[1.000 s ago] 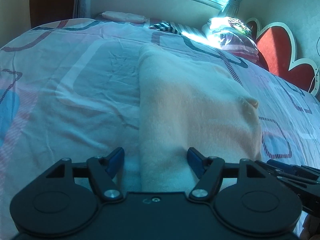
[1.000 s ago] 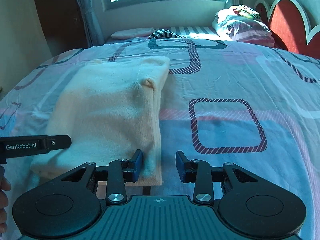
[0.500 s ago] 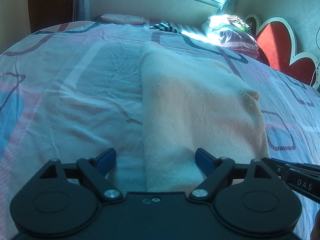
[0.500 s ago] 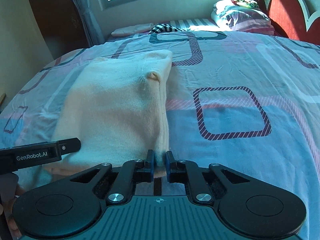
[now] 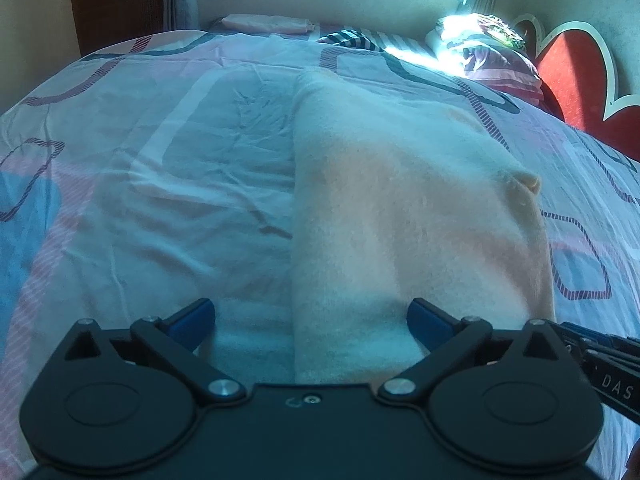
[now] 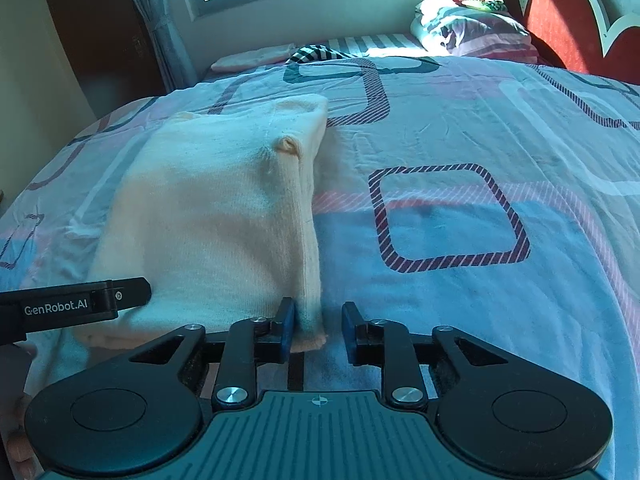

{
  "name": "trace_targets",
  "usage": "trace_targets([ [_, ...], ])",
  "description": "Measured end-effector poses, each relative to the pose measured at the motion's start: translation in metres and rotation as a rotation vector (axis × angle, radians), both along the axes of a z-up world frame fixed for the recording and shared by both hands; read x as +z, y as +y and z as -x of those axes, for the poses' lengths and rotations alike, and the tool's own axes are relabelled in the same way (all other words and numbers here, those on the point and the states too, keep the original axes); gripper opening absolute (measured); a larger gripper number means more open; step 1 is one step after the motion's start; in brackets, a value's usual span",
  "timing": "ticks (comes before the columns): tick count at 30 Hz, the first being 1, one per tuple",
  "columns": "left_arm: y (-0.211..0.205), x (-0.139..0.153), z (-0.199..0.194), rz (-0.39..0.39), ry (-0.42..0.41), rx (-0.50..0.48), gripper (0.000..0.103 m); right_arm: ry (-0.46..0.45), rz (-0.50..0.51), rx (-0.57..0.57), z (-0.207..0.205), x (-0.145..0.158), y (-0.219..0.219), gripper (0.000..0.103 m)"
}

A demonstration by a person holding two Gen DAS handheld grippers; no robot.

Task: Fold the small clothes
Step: 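Smooth the folded sweater square with both open grippers and withdraw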

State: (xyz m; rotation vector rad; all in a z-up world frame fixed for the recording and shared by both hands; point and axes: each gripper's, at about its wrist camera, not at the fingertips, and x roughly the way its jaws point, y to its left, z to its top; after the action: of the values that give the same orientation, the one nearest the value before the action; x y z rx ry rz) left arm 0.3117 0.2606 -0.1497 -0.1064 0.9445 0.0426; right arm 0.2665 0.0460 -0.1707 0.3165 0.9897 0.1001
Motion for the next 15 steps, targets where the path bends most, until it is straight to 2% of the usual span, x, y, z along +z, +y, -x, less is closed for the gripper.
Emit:
trace_targets([
  [5, -0.004, 0.004, 0.006, -0.010, 0.020, 0.061, 0.102, 0.016, -0.001, 0.015, -0.001, 0.001, -0.004, 0.042],
  [9, -0.004, 0.013, 0.019, 0.016, 0.030, 0.056, 0.099, 0.012, -0.040, 0.002, 0.007, 0.015, -0.013, 0.043],
  [12, -0.006, 0.028, 0.040, 0.009, -0.004, 0.054, 0.089, -0.016, -0.064, 0.008, 0.028, 0.032, -0.021, 0.043],
  [15, -0.012, 0.047, 0.066, -0.035, -0.044, 0.058, 0.089, -0.031, -0.072, 0.042, 0.054, 0.047, -0.028, 0.043],
])
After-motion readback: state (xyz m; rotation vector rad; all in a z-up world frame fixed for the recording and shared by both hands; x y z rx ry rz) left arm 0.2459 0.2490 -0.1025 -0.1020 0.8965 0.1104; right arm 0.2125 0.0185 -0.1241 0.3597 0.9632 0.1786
